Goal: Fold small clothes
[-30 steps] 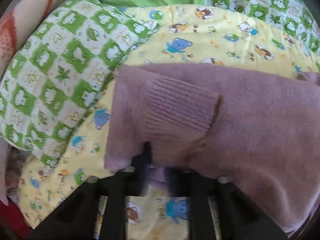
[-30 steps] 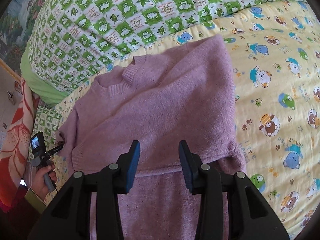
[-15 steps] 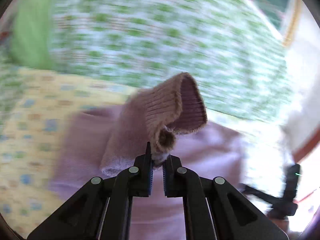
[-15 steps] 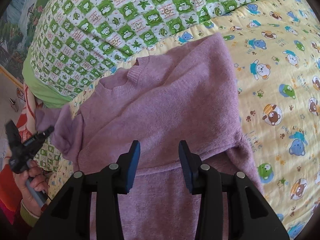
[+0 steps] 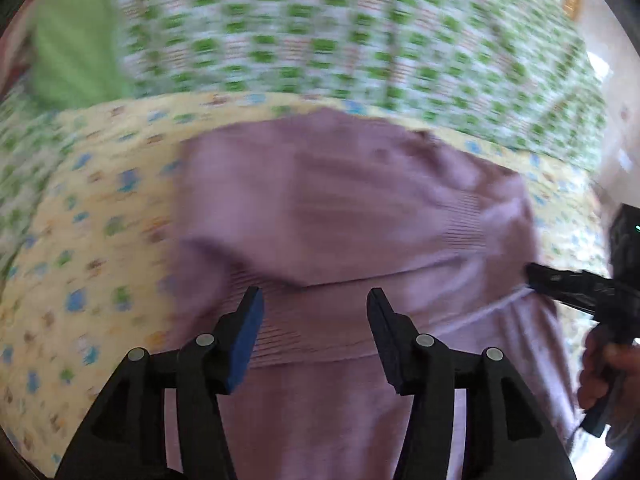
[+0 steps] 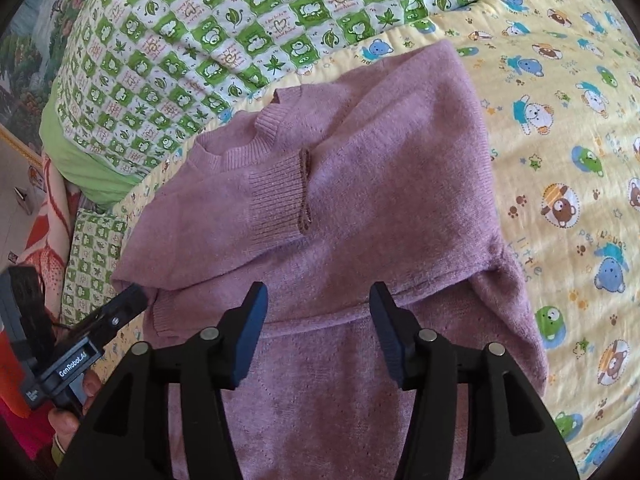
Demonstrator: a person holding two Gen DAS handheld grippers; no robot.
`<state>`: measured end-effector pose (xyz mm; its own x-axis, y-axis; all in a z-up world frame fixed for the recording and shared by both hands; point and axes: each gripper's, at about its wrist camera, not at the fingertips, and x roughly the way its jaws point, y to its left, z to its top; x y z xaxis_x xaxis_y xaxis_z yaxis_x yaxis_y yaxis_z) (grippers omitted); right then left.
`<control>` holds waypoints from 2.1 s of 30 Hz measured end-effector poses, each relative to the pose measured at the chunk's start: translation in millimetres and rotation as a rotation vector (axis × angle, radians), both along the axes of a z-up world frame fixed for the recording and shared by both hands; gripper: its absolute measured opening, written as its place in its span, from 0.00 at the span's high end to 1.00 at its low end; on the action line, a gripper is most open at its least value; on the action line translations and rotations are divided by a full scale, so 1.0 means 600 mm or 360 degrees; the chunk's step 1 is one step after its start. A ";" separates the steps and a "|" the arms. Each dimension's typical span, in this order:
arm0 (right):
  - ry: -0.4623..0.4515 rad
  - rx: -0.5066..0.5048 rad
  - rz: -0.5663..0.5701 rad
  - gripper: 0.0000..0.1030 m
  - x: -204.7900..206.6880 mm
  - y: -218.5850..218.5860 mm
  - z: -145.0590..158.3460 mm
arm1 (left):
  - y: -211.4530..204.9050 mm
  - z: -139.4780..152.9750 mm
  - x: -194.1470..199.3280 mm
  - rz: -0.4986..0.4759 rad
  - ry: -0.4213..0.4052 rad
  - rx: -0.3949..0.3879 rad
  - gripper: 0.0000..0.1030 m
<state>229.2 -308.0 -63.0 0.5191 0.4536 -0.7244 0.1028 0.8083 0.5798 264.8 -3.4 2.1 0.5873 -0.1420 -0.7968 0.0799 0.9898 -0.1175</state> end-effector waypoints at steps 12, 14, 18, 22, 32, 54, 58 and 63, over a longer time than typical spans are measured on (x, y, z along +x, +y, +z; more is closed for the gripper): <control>0.0093 0.0186 -0.0047 0.53 0.124 0.058 -0.060 | 0.097 -0.097 0.065 0.0335 0.0178 0.0184 0.47; 0.0044 0.0161 0.0040 0.91 0.132 0.077 -0.034 | 0.093 -0.103 0.078 0.0374 0.0179 0.0202 0.47; -0.0322 0.0280 0.0167 0.92 0.091 0.067 0.102 | 0.090 -0.107 0.082 0.0441 0.0155 0.0255 0.47; -0.0584 0.0135 0.0129 0.92 0.019 -0.005 0.191 | 0.092 -0.118 0.082 0.0512 0.0181 0.0264 0.47; -0.0040 -0.0070 -0.0107 0.92 -0.003 -0.124 -0.005 | 0.107 -0.130 0.075 0.0616 0.0228 0.0171 0.45; 0.0004 -0.0382 0.0045 0.72 -0.027 -0.091 0.007 | 0.179 -0.136 -0.019 0.0626 0.0319 -0.0078 0.39; -0.0087 -0.0358 0.0065 0.72 -0.022 -0.081 0.041 | 0.186 -0.107 -0.060 0.0650 0.0271 -0.0141 0.41; -0.0130 -0.0233 0.0194 0.71 0.025 -0.030 0.046 | 0.129 -0.053 -0.030 0.0484 0.0118 -0.0245 0.41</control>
